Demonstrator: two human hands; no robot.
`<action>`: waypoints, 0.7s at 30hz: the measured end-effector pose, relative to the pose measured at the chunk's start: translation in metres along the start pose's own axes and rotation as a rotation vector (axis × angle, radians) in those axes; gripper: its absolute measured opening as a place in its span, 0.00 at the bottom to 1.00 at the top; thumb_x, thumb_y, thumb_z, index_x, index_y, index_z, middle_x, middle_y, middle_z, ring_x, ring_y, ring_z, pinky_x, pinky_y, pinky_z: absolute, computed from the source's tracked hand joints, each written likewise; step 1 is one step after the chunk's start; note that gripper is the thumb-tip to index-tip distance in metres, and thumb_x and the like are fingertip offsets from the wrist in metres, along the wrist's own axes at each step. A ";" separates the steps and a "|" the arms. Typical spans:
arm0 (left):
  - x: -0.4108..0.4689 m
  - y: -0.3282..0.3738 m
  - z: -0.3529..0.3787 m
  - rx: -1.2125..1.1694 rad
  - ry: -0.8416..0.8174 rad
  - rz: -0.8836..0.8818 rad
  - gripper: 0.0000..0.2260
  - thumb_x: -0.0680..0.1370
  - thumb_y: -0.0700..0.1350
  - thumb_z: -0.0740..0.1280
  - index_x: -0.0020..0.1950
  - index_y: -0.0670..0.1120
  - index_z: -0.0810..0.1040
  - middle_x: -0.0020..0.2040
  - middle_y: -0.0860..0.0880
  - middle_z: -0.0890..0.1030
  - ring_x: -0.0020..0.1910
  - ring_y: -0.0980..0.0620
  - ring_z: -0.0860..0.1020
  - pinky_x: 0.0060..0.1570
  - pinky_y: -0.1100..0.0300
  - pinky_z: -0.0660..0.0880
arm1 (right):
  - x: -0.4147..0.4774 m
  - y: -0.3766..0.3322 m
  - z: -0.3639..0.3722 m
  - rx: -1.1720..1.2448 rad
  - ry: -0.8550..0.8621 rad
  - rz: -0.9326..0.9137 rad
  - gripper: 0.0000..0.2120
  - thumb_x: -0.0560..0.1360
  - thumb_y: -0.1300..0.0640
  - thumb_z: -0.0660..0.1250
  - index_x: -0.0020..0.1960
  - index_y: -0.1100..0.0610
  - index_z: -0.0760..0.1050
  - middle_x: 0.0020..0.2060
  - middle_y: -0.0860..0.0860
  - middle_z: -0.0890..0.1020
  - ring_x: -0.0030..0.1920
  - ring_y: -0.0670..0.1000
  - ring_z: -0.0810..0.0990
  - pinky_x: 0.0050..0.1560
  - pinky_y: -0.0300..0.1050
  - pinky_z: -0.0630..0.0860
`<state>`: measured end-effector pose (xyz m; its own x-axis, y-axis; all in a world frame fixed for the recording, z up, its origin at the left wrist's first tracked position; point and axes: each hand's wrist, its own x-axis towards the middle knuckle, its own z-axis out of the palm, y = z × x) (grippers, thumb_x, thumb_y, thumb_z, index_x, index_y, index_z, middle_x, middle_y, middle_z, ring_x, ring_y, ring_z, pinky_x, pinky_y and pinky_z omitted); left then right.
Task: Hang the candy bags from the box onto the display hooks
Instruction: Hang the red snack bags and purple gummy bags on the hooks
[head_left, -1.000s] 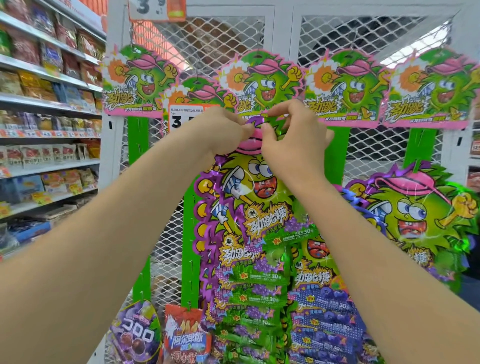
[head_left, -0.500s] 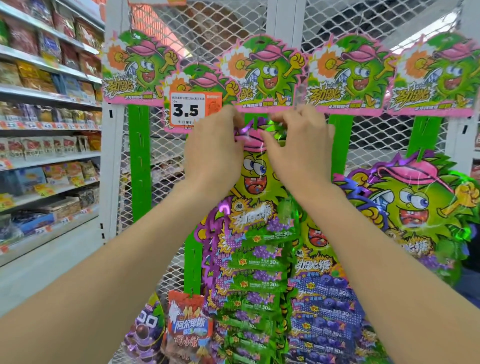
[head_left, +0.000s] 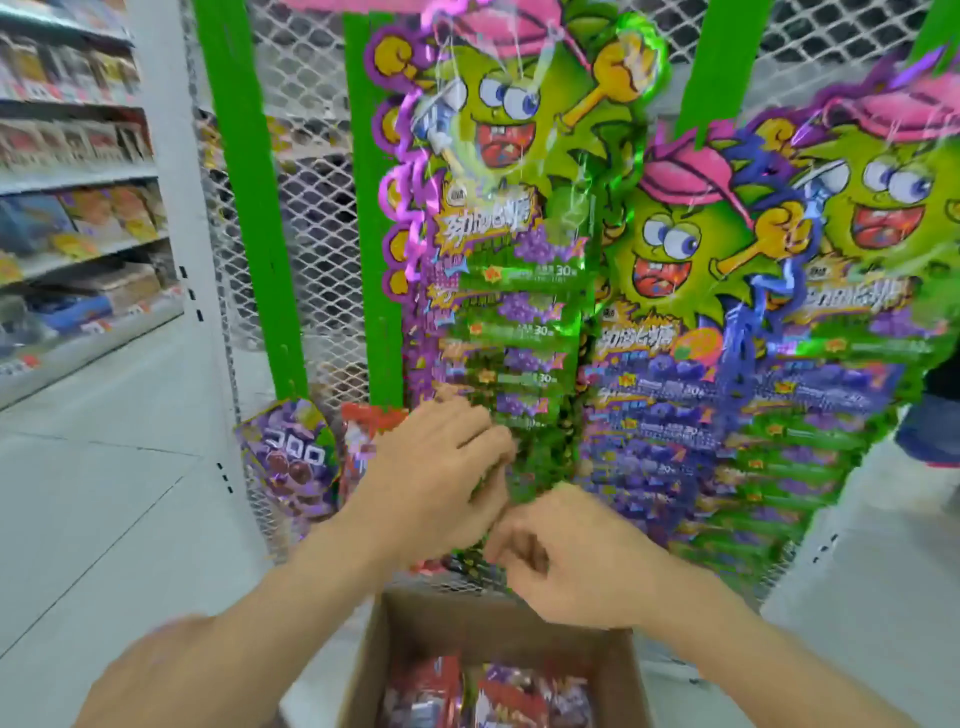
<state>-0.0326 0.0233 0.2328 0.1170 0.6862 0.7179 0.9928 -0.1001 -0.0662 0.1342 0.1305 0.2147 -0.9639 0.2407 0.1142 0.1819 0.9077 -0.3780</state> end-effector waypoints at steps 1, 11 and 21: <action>-0.018 0.007 0.015 -0.044 -0.146 -0.053 0.03 0.76 0.45 0.68 0.47 0.48 0.80 0.38 0.49 0.78 0.40 0.44 0.78 0.39 0.52 0.73 | -0.004 0.009 0.017 0.008 -0.170 0.067 0.08 0.75 0.52 0.68 0.51 0.49 0.84 0.30 0.40 0.79 0.34 0.43 0.78 0.40 0.41 0.78; -0.175 0.023 0.204 -0.386 -1.468 -0.532 0.05 0.75 0.49 0.65 0.41 0.50 0.76 0.42 0.49 0.82 0.44 0.44 0.81 0.48 0.49 0.81 | -0.027 0.133 0.204 -0.017 -0.642 0.480 0.09 0.78 0.56 0.66 0.52 0.59 0.82 0.53 0.60 0.83 0.50 0.64 0.83 0.52 0.59 0.83; -0.341 0.032 0.327 -0.137 -1.411 -0.852 0.26 0.80 0.45 0.68 0.77 0.44 0.67 0.73 0.40 0.68 0.73 0.34 0.71 0.70 0.39 0.72 | -0.100 0.210 0.343 0.065 -0.681 0.789 0.09 0.80 0.63 0.65 0.59 0.60 0.77 0.61 0.62 0.82 0.61 0.62 0.82 0.55 0.48 0.77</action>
<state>-0.0317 0.0218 -0.2405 -0.4190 0.6374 -0.6466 0.7796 0.6177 0.1037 0.2017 0.1796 -0.1914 -0.4852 0.4948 -0.7210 0.8164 0.5517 -0.1708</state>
